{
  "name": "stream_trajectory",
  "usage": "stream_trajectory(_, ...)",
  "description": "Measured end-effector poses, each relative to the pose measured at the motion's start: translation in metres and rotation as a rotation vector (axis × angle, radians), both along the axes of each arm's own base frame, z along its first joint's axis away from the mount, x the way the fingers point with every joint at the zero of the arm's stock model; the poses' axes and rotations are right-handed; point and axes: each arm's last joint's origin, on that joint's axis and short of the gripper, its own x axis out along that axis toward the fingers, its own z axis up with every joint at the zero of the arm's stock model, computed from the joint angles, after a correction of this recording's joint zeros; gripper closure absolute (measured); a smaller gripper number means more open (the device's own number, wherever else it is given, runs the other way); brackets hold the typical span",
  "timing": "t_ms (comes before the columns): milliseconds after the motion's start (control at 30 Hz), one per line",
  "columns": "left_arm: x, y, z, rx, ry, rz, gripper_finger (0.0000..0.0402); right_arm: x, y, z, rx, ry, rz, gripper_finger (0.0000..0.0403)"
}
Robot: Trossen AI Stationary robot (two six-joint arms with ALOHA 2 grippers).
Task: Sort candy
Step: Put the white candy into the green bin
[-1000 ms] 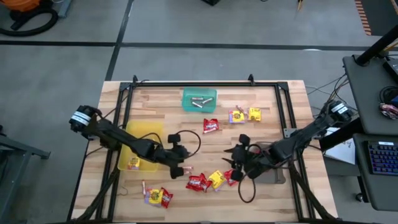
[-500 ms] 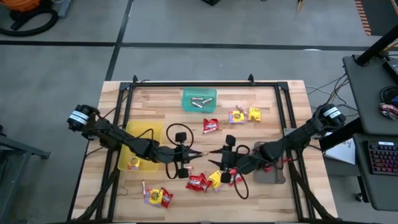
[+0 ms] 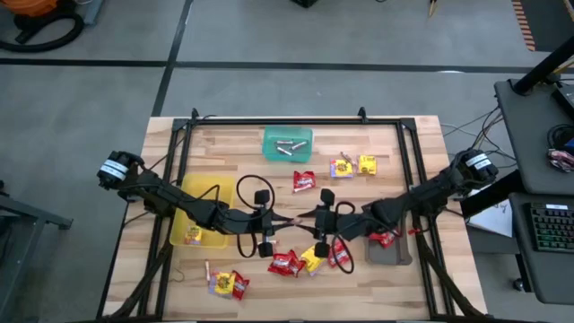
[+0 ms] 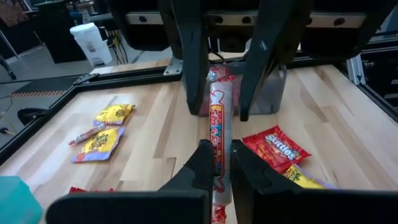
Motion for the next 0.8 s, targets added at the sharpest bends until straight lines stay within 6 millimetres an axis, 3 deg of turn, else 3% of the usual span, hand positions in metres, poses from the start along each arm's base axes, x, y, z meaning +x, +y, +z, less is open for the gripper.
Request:
stream_trajectory(300,0.000,0.000,0.000,0.012,0.003,-0.002,0.0398,0.003,-0.006,0.000,0.027,0.003,0.036,0.0365)
stream_trajectory(467,0.000,0.000,0.000,0.012,0.004,-0.002,0.0393,0.003,-0.006,0.000,0.030,0.004,0.043,0.0367)
stream_trajectory(800,-0.001,0.001,-0.001,0.012,0.018,0.028,0.0298,0.005,-0.011,0.001,0.039,0.004,0.034,0.0367)
